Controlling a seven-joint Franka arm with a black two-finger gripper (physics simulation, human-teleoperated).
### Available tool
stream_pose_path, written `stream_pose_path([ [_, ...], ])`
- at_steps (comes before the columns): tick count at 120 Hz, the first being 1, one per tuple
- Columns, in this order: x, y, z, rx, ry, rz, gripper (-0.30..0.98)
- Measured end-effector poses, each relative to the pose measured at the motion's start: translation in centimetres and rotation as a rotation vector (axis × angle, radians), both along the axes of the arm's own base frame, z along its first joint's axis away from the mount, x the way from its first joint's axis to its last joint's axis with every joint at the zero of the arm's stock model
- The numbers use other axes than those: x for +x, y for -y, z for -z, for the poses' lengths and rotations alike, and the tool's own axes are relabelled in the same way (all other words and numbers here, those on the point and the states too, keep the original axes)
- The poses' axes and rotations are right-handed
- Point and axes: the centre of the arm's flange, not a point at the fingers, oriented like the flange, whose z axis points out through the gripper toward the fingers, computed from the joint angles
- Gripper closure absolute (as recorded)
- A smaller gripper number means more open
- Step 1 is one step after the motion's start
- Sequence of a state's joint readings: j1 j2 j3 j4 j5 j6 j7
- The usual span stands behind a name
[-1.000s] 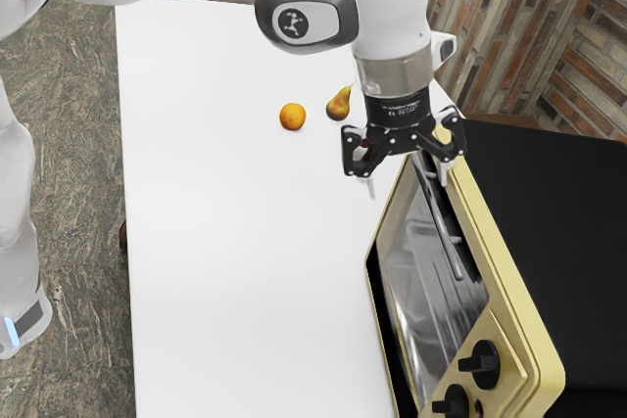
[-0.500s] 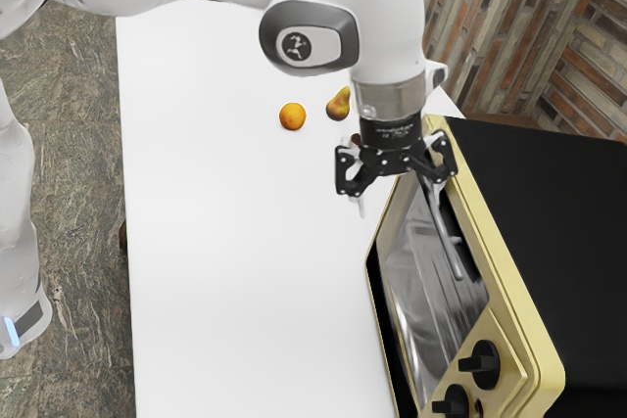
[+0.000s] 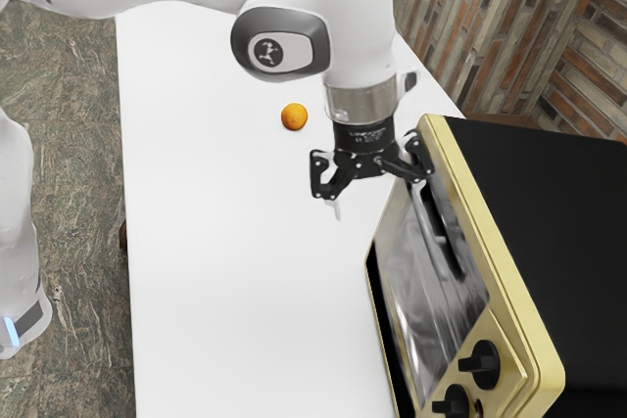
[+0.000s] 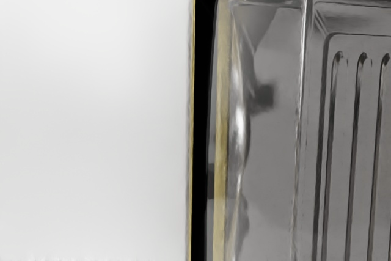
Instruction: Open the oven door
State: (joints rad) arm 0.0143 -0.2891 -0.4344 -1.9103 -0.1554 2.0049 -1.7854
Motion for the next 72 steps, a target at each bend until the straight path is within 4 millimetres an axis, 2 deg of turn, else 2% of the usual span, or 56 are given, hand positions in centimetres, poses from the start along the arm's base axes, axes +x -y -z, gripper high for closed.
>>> stream_pose_path([
  [31, -4.6, -0.9, 0.5, 0.01, 0.021, -0.029, 0.0],
  [49, -6.2, -1.3, 1.0, 0.011, 0.037, -0.059, 0.03],
  [62, -6.2, -3.2, 2.3, -0.017, 0.025, -0.126, 0.0],
  [68, -7.1, -3.5, 2.8, -0.02, 0.026, -0.148, 0.01],
  [72, -8.5, -3.3, 3.6, -0.011, 0.033, -0.168, 0.02],
])
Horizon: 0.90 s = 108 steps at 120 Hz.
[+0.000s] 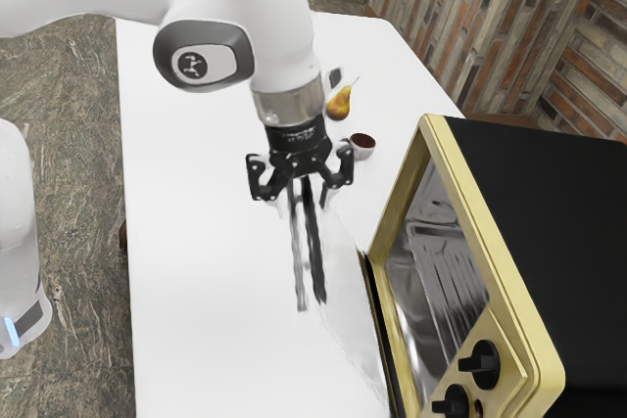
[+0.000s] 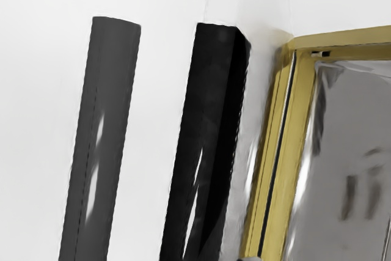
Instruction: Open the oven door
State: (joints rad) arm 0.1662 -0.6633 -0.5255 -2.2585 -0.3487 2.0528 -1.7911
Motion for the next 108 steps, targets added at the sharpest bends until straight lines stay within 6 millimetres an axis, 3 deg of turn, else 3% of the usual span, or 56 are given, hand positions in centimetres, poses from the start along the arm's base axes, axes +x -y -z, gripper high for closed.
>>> stream_pose_path([
  [15, -6.1, 1.9, 5.2, 0.047, 0.054, -0.103, 0.05],
  [30, -10.7, 6.5, 7.4, 0.105, 0.176, -0.103, 0.08],
  [46, -15.1, 15.0, 3.6, 0.155, 0.275, 0.021, 0.03],
  [52, -14.9, 15.2, -1.0, 0.128, 0.263, 0.027, 0.02],
  [55, -14.2, 14.0, -5.0, 0.107, 0.264, 0.019, 0.02],
  [64, -10.3, 8.1, -16.9, 0.048, 0.232, -0.023, 0.01],
  [69, -7.5, 2.5, -21.1, 0.001, 0.169, -0.069, 0.01],
  [72, -5.2, -2.7, -22.5, -0.039, 0.115, -0.114, 0.01],
  [78, 0.1, -11.8, -21.2, -0.062, -0.011, -0.258, 0.01],
  [83, 3.4, -16.0, -18.2, -0.035, -0.114, -0.368, 0.0],
  [93, 7.7, -21.3, -12.8, 0.018, -0.273, -0.542, 0.0],
  [100, 8.4, -23.6, -10.8, 0.038, -0.328, -0.632, 0.0],
  [108, 8.4, -24.7, -9.9, 0.052, -0.355, -0.7, 0.0],
])
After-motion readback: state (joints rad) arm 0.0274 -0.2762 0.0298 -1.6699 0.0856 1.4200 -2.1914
